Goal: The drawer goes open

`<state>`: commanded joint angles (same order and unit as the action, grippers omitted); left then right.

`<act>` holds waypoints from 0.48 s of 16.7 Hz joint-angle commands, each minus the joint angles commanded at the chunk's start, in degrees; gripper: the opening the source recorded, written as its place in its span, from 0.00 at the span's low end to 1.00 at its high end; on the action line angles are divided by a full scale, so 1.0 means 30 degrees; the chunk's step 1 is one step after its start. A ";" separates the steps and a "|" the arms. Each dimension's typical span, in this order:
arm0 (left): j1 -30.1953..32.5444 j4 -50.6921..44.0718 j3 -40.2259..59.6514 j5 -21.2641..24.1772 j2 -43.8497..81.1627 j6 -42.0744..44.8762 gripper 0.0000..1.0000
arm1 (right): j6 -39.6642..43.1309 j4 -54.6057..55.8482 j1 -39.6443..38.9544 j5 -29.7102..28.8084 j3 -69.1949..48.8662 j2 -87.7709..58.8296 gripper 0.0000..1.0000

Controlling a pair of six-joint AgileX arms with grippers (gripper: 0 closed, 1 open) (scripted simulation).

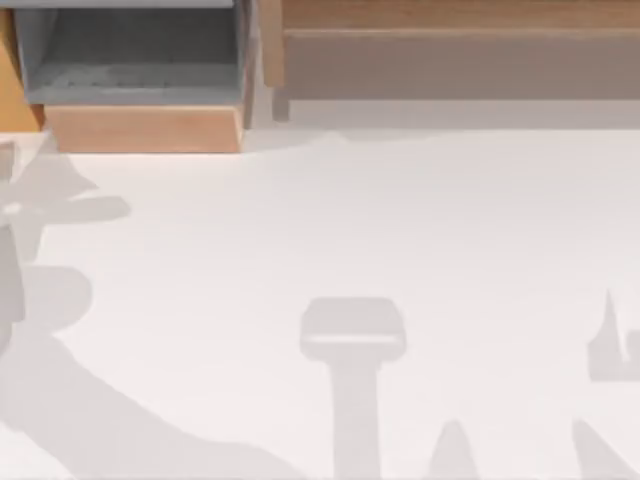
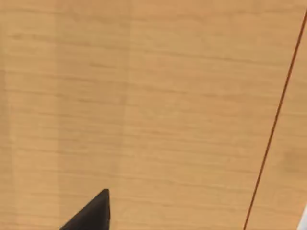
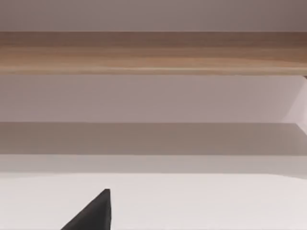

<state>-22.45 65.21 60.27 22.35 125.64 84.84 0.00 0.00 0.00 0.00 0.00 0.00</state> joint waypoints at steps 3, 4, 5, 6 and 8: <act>-0.0445 0.0608 0.0800 0.1253 0.1461 0.1746 1.00 | 0.0000 0.0000 0.0000 0.0000 0.0000 0.0000 1.00; -0.0505 0.0689 0.0901 0.1406 0.1646 0.1947 1.00 | 0.0000 0.0000 0.0000 0.0000 0.0000 0.0000 1.00; -0.0516 0.0704 0.0919 0.1433 0.1679 0.1982 1.00 | 0.0000 0.0000 0.0000 0.0000 0.0000 0.0000 1.00; -0.0516 0.0704 0.0919 0.1433 0.1679 0.1982 1.00 | 0.0000 0.0000 0.0000 0.0000 0.0000 0.0000 1.00; -0.0418 0.0654 0.0837 0.1394 0.1626 0.1953 1.00 | 0.0000 0.0000 0.0000 0.0000 0.0000 0.0000 1.00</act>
<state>-23.71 67.17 62.78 26.54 130.52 90.70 0.00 0.00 0.00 0.00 0.00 0.00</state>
